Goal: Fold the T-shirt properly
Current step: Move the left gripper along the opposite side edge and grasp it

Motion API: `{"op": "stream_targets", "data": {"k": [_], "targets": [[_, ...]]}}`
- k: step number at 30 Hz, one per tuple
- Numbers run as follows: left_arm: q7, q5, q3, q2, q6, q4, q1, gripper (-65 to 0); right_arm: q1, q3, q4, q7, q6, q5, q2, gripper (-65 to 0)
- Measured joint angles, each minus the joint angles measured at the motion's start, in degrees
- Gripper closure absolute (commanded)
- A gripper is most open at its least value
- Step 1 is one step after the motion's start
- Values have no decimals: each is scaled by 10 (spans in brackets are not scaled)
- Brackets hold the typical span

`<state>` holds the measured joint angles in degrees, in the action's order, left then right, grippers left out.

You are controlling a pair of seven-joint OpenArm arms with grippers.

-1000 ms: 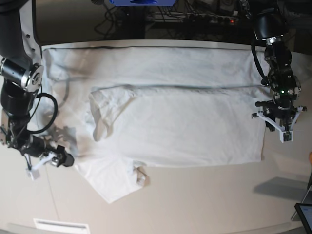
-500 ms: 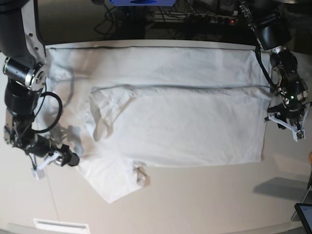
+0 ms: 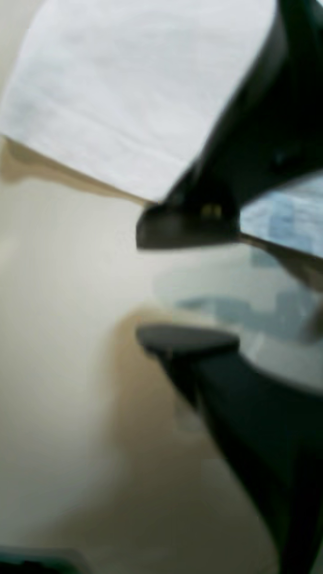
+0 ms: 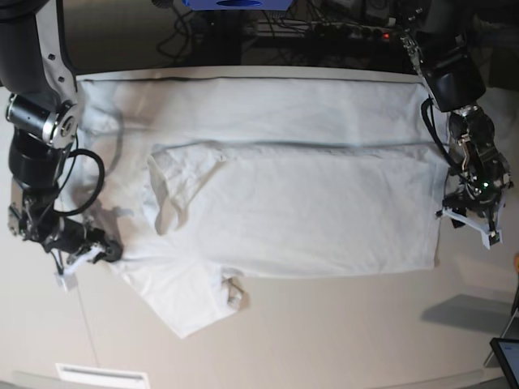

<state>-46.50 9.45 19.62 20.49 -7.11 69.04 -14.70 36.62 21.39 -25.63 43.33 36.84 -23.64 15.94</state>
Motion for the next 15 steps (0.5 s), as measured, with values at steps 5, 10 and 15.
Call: {"op": "stream_targets", "data": {"k": [5, 10, 15], "targets": [[1, 1, 0, 0, 0, -60, -43, -610, 0, 0, 0, 1, 0, 0, -1, -29], [0, -2, 6, 2, -71, -134, -94, -650, -1, 0, 0, 1, 0, 0, -1, -29], [17, -3, 7, 19, -103, -233, -164, -650, -1, 0, 0, 1, 0, -1, -1, -29]]}}
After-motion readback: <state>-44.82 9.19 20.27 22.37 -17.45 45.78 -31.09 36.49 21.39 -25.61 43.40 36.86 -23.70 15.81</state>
